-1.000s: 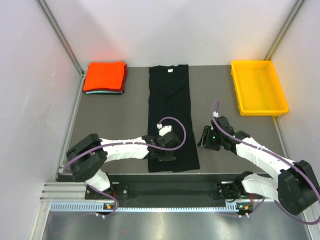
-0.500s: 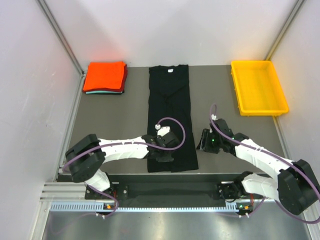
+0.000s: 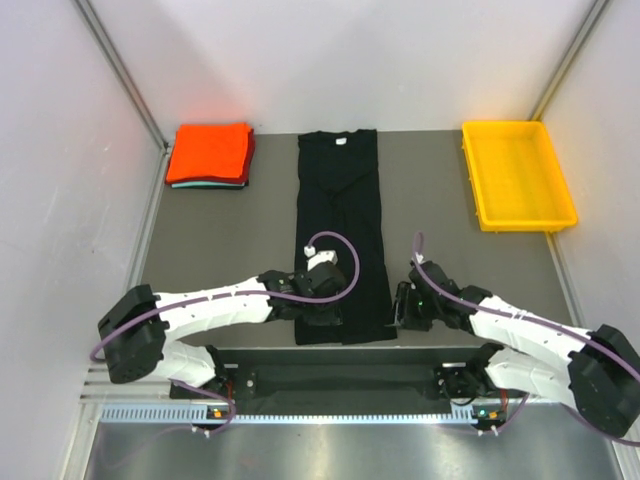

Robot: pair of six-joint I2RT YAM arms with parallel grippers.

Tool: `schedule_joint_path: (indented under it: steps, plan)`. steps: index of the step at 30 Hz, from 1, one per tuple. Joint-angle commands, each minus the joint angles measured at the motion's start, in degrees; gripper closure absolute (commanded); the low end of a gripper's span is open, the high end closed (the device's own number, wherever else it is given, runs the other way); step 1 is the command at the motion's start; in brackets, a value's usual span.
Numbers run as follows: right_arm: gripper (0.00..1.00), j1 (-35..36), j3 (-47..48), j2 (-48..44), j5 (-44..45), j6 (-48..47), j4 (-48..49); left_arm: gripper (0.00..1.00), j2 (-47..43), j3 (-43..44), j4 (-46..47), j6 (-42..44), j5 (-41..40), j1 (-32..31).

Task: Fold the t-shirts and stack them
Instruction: Fold the tshirt

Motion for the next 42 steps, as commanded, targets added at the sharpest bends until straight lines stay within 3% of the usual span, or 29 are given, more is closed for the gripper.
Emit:
schedule_joint_path:
  steps: [1,4,6,8,10,15,18,21,26,31,37,42]
  plan:
    - [0.58,4.76,-1.14,-0.77,3.17,7.38,3.65,0.69,-0.63,-0.18,-2.09,0.19,-2.32,-0.01]
    - [0.64,9.33,-2.55,-1.13,5.99,11.86,5.32,0.68,-2.03,0.7,-5.62,1.16,-5.73,0.69]
    - [0.79,11.53,-3.42,-0.6,6.43,13.64,6.99,0.66,-3.87,0.8,-7.82,2.04,-6.89,1.3]
    - [0.88,13.29,-3.78,0.1,8.26,15.57,7.08,0.65,-4.93,0.09,-8.61,3.09,-5.85,3.5]
    - [0.89,14.78,-3.78,0.1,10.38,16.8,6.39,0.65,-5.81,-0.69,-10.02,4.59,-5.14,6.04]
    - [0.87,15.32,-2.82,-2.0,13.54,17.25,1.55,0.62,-8.01,-2.19,-13.97,6.08,-6.11,8.25]
    - [0.74,15.23,-1.5,-3.76,13.82,16.98,-1.0,0.6,-7.92,-3.6,-14.33,6.17,-4.79,8.51]
    - [0.68,15.49,1.13,-4.73,13.99,16.55,-4.69,0.6,-8.71,-5.27,-14.94,4.51,-5.48,8.51]
    - [0.68,15.85,4.48,-6.31,15.14,15.93,-7.77,0.6,-13.63,-10.1,-10.38,3.8,-2.6,10.88]
    - [0.68,16.72,9.13,-0.97,14.43,14.27,-5.49,0.61,-13.2,-14.49,-6.78,5.82,3.55,15.89]
    - [0.68,17.08,15.46,7.29,14.08,11.36,-3.73,0.62,-11.27,-16.61,-2.47,5.73,6.73,15.9]
    - [0.68,17.08,17.23,8.72,14.69,10.13,-4.43,0.62,-11.44,-17.66,-1.15,5.29,6.82,15.9]
